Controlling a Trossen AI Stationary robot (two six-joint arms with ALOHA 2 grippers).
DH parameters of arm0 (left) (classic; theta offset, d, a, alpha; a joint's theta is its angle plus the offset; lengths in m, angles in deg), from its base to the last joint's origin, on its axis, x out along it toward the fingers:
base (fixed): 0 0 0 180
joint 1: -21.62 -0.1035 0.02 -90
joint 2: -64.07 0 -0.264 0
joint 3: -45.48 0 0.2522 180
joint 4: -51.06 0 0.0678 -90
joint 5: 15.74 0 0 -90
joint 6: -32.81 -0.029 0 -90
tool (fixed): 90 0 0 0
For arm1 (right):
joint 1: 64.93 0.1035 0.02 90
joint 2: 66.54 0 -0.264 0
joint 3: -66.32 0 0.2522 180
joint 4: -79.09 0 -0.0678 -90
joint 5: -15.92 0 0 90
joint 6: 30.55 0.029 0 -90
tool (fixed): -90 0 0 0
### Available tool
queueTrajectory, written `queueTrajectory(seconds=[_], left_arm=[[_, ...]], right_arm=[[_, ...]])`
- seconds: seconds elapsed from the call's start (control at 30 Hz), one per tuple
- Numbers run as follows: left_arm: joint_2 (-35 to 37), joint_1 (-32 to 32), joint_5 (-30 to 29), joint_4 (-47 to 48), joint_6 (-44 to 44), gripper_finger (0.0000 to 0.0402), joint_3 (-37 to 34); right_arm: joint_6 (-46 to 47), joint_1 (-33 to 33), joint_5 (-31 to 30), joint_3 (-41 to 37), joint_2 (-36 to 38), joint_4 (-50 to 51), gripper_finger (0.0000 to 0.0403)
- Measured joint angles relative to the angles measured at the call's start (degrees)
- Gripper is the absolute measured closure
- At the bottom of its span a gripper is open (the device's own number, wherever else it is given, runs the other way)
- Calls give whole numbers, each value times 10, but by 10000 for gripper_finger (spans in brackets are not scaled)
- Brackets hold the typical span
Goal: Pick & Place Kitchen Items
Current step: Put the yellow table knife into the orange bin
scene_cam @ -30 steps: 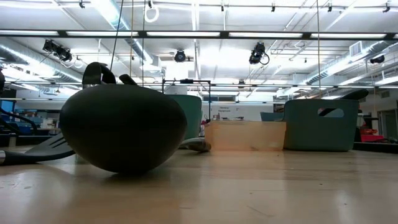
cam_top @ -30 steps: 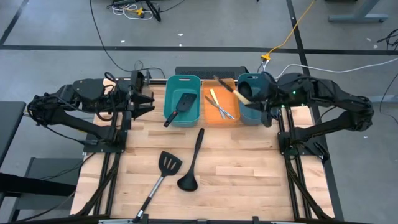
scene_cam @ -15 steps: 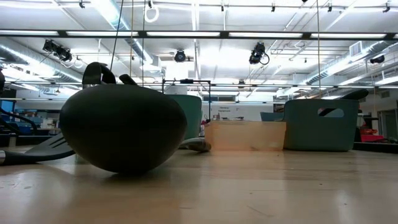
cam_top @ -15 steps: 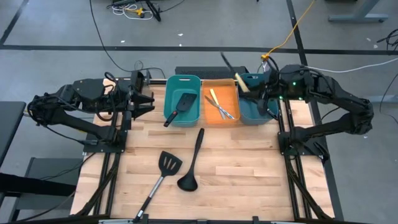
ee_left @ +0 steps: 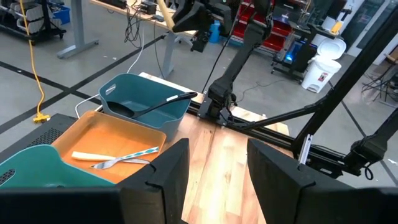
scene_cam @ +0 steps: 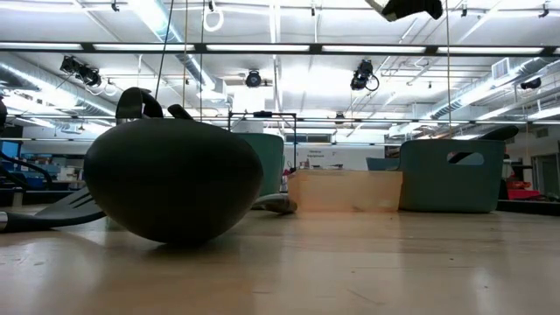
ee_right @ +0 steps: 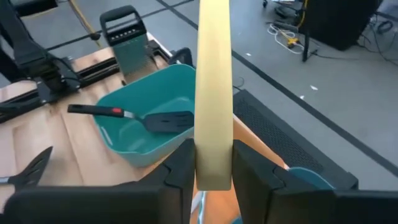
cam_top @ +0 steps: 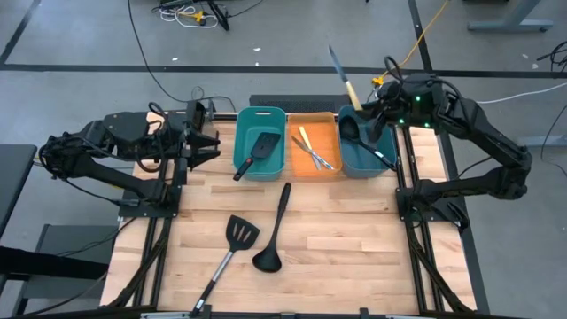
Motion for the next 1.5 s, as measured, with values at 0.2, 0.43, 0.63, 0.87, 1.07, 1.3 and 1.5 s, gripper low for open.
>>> queueTrajectory(seconds=[0.2,0.43,0.63,0.87,1.07,1.3,1.5], left_arm=[[0,0,0,-5,-1,235,0],[0,0,0,-5,0,235,0],[0,0,-2,-9,0,235,0],[0,0,-2,-21,0,235,0],[0,0,-2,-21,-1,235,0],[0,0,-2,-20,-1,235,0],[0,0,-2,-20,-2,235,0]], right_arm=[[3,-32,6,0,0,7,311],[22,-49,7,0,-8,16,311],[45,-51,6,0,-48,34,310],[64,-51,0,0,-104,42,311],[68,-51,-9,0,-131,42,311],[78,-51,-10,0,-132,46,311],[95,-51,-9,-61,-132,27,311]])
